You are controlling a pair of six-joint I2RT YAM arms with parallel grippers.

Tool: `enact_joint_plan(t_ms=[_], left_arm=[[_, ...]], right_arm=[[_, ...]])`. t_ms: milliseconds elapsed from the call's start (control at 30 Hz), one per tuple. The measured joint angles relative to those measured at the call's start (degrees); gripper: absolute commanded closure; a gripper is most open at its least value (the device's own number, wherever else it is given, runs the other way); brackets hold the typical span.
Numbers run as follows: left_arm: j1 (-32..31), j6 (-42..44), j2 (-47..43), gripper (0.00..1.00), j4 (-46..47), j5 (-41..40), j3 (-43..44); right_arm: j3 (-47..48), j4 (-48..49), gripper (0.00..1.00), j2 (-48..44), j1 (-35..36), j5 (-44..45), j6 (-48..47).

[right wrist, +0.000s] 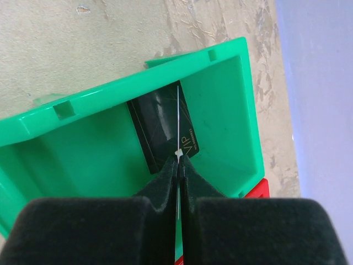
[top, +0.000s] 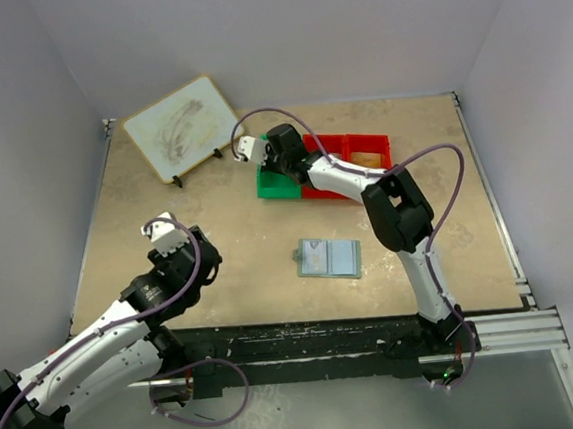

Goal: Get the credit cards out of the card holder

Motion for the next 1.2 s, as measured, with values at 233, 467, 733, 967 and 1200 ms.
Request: enact_joint_plan(t_ms=[233,467,733,967,1200], left_arm=[[0.0,0.55,-0.94,0.31,-0.57,0.0,0.02],[0.0,0.57,-1.18,0.31,-0.5,0.17,0.02],[0.0,0.57,-2.84,0.32,-0.55,0.11,0.02],[0.0,0.57,-2.75,0.32,-0.5,0.09,0.02],[0.0,0.59,-2.08,0.32,-0.46,0.2,0.02]], right_arm=[[4.26,-1.92,1.0,3.48,0.04,2.54,-4.98],[6.71,-1.84,0.95,6.99,0.07,4.83,-8.61],[6.88,-1.2,0.91,8.61,0.07,6.54,-10.43],[7.17,-1.51,0.79,8.92,0.07,5.7,-10.29],[7.93,-2.49,0.54,8.79,-0.17,2.03,-7.96]])
